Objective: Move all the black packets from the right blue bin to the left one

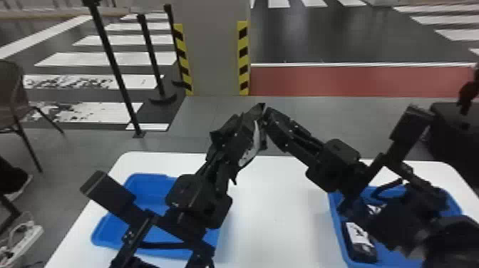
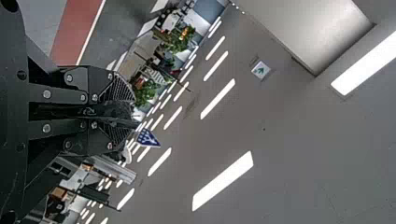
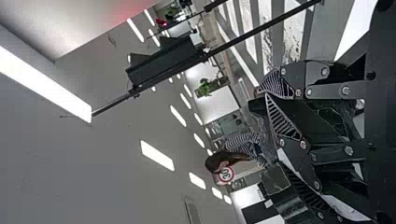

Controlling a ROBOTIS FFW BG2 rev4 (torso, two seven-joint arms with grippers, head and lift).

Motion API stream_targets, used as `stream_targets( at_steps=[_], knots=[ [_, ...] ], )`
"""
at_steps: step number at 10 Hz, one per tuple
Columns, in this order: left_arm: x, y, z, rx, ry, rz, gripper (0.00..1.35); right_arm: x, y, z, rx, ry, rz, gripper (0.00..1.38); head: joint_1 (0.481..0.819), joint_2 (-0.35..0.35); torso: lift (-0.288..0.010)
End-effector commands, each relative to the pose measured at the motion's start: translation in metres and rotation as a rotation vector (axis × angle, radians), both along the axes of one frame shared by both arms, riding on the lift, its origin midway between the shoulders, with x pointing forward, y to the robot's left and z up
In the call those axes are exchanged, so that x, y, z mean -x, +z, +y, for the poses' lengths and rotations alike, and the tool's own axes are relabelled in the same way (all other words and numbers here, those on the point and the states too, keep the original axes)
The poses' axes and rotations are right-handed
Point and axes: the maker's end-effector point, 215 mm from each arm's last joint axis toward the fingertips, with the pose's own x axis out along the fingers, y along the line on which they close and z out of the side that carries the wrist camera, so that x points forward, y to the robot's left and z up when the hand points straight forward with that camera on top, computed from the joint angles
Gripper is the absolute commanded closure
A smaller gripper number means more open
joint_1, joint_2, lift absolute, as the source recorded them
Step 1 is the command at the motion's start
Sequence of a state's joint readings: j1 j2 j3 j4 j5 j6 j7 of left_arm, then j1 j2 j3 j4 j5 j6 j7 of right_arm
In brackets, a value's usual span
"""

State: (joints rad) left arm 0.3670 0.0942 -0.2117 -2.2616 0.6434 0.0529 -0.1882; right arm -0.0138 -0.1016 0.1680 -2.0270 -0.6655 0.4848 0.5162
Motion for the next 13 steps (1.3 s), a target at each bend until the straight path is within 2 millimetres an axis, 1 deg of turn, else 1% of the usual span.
stream_targets(
  at_steps=[1,2,3,4,5,6,7,8,9,10,11,12,13],
  knots=[
    [-0.005,0.002,0.014,-0.021,0.048,-0.012,1.21,-0.003,0.000,-0.004,-0.004,0.004,-0.025,0.57,0.563,0.102,-0.110],
    [-0.016,-0.010,0.042,-0.100,0.160,-0.004,1.21,-0.002,-0.016,-0.016,0.011,-0.010,-0.008,0.05,0.558,0.111,-0.110],
    [-0.031,-0.039,0.083,-0.211,0.312,0.014,1.21,0.003,-0.038,-0.031,0.019,-0.037,0.030,0.03,0.559,0.119,-0.110],
    [-0.039,-0.066,0.108,-0.247,0.397,0.049,1.21,0.008,-0.053,-0.045,0.047,-0.071,0.049,0.09,0.579,0.144,-0.110],
    [-0.042,-0.089,0.132,-0.320,0.501,0.079,1.21,0.015,-0.071,-0.055,0.067,-0.091,0.087,0.07,0.610,0.164,-0.110],
    [-0.048,-0.115,0.153,-0.440,0.571,0.116,1.21,0.020,-0.083,-0.057,0.075,-0.094,0.110,0.07,0.646,0.185,-0.110],
    [-0.052,-0.146,0.168,-0.553,0.596,0.177,1.21,0.023,-0.090,-0.058,0.094,-0.098,0.121,0.07,0.662,0.195,-0.110],
    [-0.052,-0.177,0.178,-0.627,0.610,0.245,1.21,0.024,-0.096,-0.061,0.126,-0.115,0.127,0.07,0.693,0.213,-0.110],
    [-0.054,-0.199,0.180,-0.640,0.609,0.290,1.20,0.019,-0.103,-0.071,0.168,-0.152,0.127,0.07,0.695,0.225,-0.110],
    [-0.055,-0.219,0.178,-0.627,0.597,0.333,0.96,0.015,-0.115,-0.082,0.211,-0.185,0.142,0.07,0.695,0.227,-0.110],
    [-0.056,-0.219,0.176,-0.636,0.590,0.322,0.53,0.011,-0.126,-0.096,0.258,-0.232,0.159,0.07,0.695,0.222,-0.110],
    [-0.059,-0.211,0.168,-0.637,0.563,0.291,0.22,0.005,-0.135,-0.115,0.302,-0.286,0.171,0.07,0.695,0.205,-0.110],
    [-0.059,-0.197,0.159,-0.623,0.556,0.240,0.02,0.000,-0.153,-0.137,0.354,-0.337,0.203,0.07,0.695,0.176,-0.110]
  ],
)
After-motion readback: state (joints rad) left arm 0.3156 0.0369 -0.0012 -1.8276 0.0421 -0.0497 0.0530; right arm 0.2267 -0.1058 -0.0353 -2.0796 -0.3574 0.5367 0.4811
